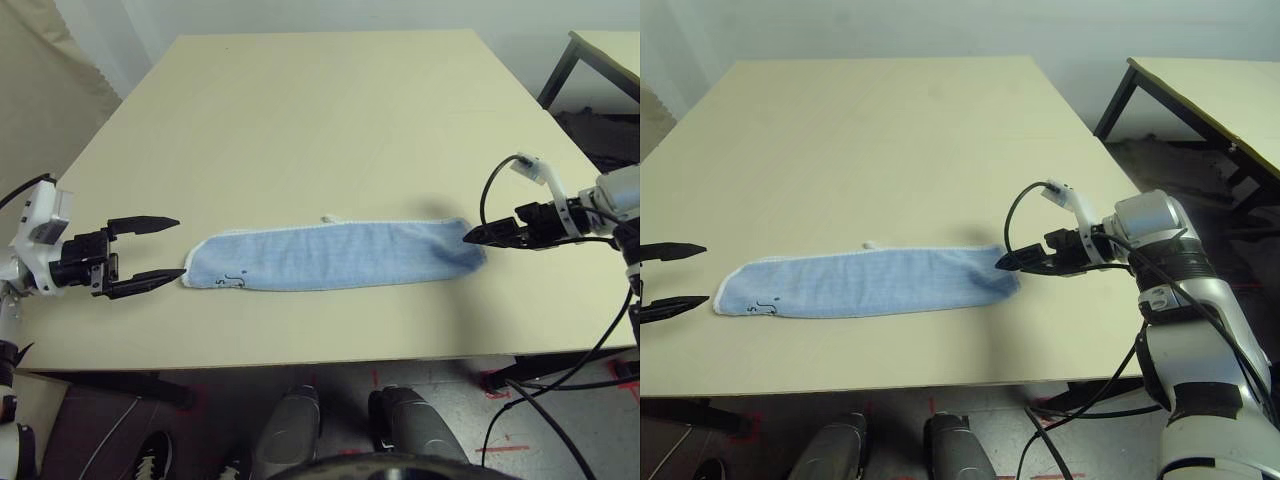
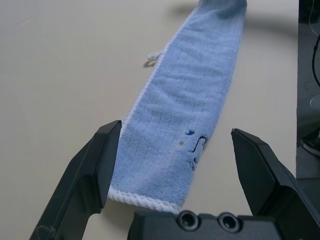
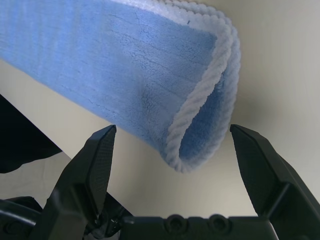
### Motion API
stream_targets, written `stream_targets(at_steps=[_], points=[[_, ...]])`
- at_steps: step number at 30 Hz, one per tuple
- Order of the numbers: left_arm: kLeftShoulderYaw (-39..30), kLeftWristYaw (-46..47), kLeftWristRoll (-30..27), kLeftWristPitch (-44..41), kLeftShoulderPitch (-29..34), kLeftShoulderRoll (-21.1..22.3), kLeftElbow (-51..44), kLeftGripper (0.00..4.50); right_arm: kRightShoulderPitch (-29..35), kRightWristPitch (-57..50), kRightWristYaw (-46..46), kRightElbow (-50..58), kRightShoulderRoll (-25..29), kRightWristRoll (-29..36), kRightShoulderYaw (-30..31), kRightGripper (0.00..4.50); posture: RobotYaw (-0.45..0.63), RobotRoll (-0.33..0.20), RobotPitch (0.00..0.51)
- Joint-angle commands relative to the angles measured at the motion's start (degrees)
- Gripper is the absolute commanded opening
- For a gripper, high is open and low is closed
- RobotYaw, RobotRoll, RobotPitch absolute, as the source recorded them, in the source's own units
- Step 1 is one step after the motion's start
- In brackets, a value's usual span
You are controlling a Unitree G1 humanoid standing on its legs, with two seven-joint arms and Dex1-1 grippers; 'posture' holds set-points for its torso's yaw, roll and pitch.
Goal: Fold the towel and set it aside.
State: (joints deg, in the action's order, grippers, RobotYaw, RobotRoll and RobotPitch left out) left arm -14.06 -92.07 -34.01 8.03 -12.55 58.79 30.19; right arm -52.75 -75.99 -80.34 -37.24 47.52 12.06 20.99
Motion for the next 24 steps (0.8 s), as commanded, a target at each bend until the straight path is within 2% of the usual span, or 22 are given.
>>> stream_targets(at_steps=[1,6,14,17,24], points=[[0.86,-0.43,0.85,0.59,-0.41,0.33,-0.51,4.49,-0.43,0.16,3.87,-3.65,-2.22,0.14,-0.86,4.5,0.12,0.0,0.077],[1.32,-0.43,1.56,1.89,-0.23,0.23,-0.81,4.49,-1.5,2.04,9.64,-10.21,-4.98,-0.76,-3.47,4.5,0.12,0.0,0.08],[1.44,-0.43,1.92,3.53,0.04,0.17,-1.02,4.49,-1.5,1.57,11.4,-12.65,-7.03,-0.22,-5.17,4.5,0.12,0.0,0.084],[1.5,-0.43,2.14,3.9,-0.56,-0.08,-1.17,4.5,-0.75,1.77,11.45,-11.8,-7.35,-0.03,-5.2,3.96,0.12,0.0,0.084],[1.46,-0.43,2.37,3.82,-0.97,-0.41,-1.59,4.5,0.41,1.18,10.85,-9.96,-7.13,0.72,-5.1,1.48,0.12,0.0,0.086]])
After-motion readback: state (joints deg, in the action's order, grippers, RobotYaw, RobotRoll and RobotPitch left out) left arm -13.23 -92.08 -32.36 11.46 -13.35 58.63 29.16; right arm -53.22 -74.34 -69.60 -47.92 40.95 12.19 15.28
